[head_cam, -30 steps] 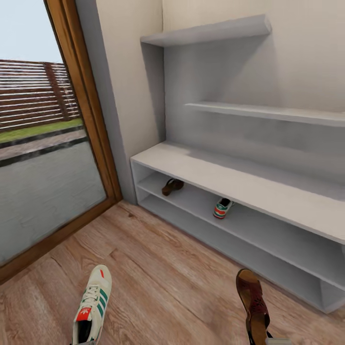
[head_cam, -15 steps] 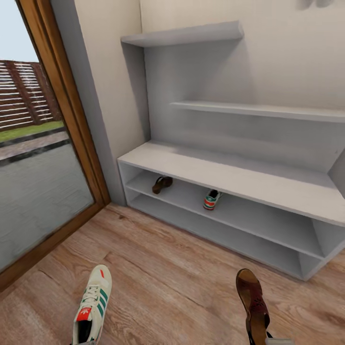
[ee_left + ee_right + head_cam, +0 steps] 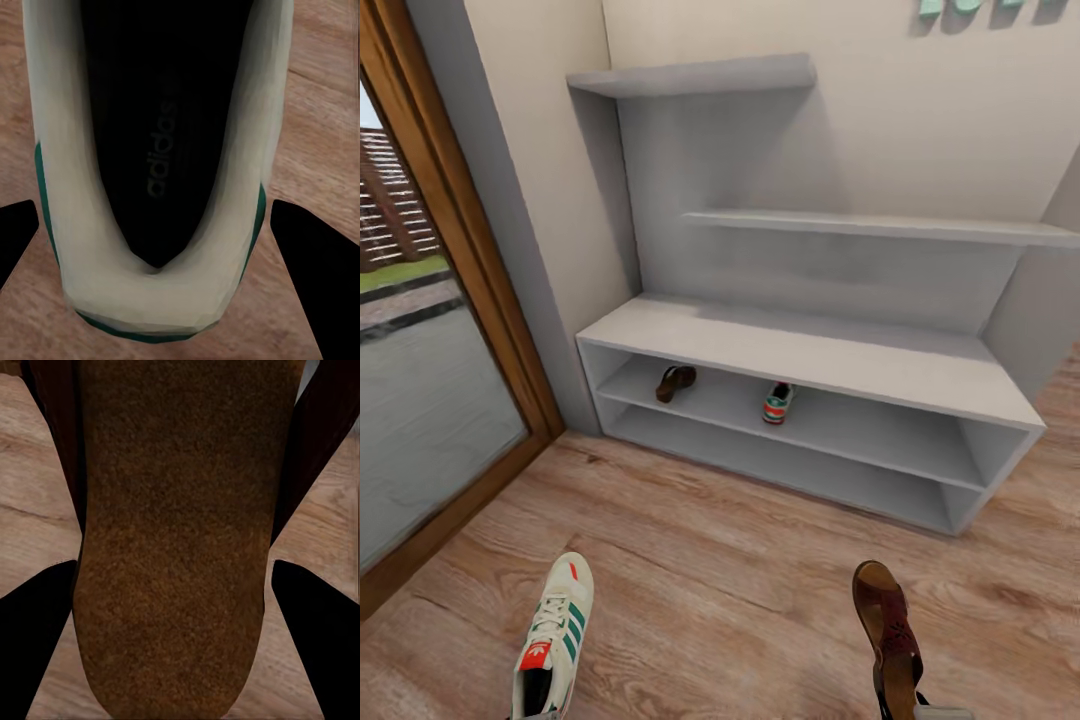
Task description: Pick up the two gym shoes and the two sandals from the corridor floor and place them onto the hallstand (shoe rack) in the corridor, making sure they are on the rack and not on the floor. Arrange them so the two gym shoes are next to each other and the two sandals are next to each other.
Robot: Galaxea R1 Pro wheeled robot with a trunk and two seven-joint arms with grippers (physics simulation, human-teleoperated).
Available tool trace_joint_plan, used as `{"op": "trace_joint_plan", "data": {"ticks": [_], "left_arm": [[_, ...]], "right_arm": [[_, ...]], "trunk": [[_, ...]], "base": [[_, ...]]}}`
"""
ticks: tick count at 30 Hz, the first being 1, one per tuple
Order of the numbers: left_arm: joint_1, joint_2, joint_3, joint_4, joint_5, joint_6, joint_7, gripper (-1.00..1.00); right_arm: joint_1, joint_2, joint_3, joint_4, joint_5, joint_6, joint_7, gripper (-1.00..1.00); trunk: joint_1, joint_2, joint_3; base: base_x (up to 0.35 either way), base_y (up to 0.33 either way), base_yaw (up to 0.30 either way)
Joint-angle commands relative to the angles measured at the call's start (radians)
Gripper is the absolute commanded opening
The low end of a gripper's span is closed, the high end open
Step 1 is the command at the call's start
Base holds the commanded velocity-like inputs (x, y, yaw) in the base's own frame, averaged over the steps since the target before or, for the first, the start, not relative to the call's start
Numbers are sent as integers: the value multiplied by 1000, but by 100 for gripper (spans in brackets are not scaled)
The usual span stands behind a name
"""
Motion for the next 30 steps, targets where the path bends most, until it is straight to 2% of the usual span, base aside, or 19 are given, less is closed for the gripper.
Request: {"op": "trace_joint_plan", "data": {"ticks": [1,16,20,30], "left_arm": [[-1,-1,9,1,-7,-4,-6,-100],[-1,-1,9,1,-6,-2,-6,-100],[-1,-1,9,1,-6,-2,-6,-100],[-1,-1,9,1,-6,-2,-5,-100]], "right_arm": [[-1,0,-4,1,5,-3,-1,-100],[-1,0,-4,1,5,-2,-1,-100],[-1,0,-4,1,5,-3,-1,-100],[-1,0,-4,1,4,-3,-1,-100]], "trunk": [[0,0,-1],[0,0,-1],[0,0,-1],[0,0,-1]], "base": [[-12,231,-276],[-1,296,-276],[147,273,-276],[134,133,-276]]}}
